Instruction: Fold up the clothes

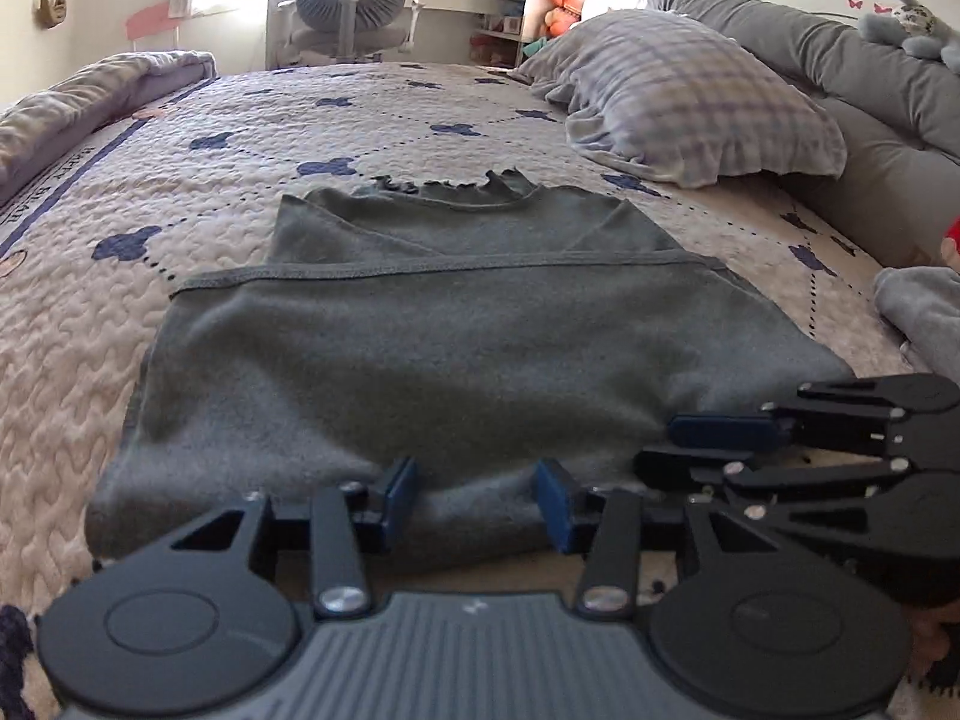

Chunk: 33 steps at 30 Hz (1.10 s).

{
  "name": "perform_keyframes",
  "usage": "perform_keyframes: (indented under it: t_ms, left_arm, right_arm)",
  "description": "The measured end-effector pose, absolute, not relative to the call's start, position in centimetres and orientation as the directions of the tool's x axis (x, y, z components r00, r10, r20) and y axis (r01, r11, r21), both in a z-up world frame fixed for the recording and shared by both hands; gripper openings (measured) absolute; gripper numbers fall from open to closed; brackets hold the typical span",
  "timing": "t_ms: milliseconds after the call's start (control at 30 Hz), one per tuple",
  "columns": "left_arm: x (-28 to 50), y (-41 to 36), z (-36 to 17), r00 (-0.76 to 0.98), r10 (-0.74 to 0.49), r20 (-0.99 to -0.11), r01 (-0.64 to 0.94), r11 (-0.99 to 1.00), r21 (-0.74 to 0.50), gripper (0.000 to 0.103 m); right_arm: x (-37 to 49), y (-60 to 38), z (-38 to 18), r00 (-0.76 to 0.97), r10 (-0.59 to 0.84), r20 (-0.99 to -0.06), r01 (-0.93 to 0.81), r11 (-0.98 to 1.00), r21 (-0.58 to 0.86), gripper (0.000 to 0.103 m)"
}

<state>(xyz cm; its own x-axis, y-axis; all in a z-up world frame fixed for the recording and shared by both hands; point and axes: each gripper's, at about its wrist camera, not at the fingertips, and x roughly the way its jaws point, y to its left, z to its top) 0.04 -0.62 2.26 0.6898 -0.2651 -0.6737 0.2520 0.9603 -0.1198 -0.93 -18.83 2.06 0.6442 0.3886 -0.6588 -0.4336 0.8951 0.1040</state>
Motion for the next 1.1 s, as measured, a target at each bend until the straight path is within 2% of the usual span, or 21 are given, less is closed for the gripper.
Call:
perform_keyframes:
  t_ms: [167,600,933,1100]
  left_arm:
    - [0.5,-0.2,2.5,0.680,-0.262,-0.685,0.205,0.965,-0.166,0.046]
    - [-0.4,-2.0,1.5,0.742,-0.169,-0.648,0.163,0.984,-0.070,0.047]
    - [-0.4,-1.2,1.6,0.740,-0.208,-0.639,0.194,0.977,-0.093,0.048]
    - [-0.9,1.2,2.4,0.739,-0.241,-0.630,0.198,0.970,-0.139,0.043]
  right_arm:
    - [-0.8,-18.7,2.6,0.633,0.365,-0.683,-0.420,0.903,0.092,0.023]
    - [-1.8,-19.4,1.2,0.698,0.317,-0.642,-0.373,0.926,0.052,0.025]
    - [-2.1,-19.4,1.0,0.715,0.315,-0.625,-0.372,0.927,0.042,0.025]
    - [-1.9,-21.0,1.5,0.701,0.336,-0.629,-0.404,0.914,0.038,0.024]
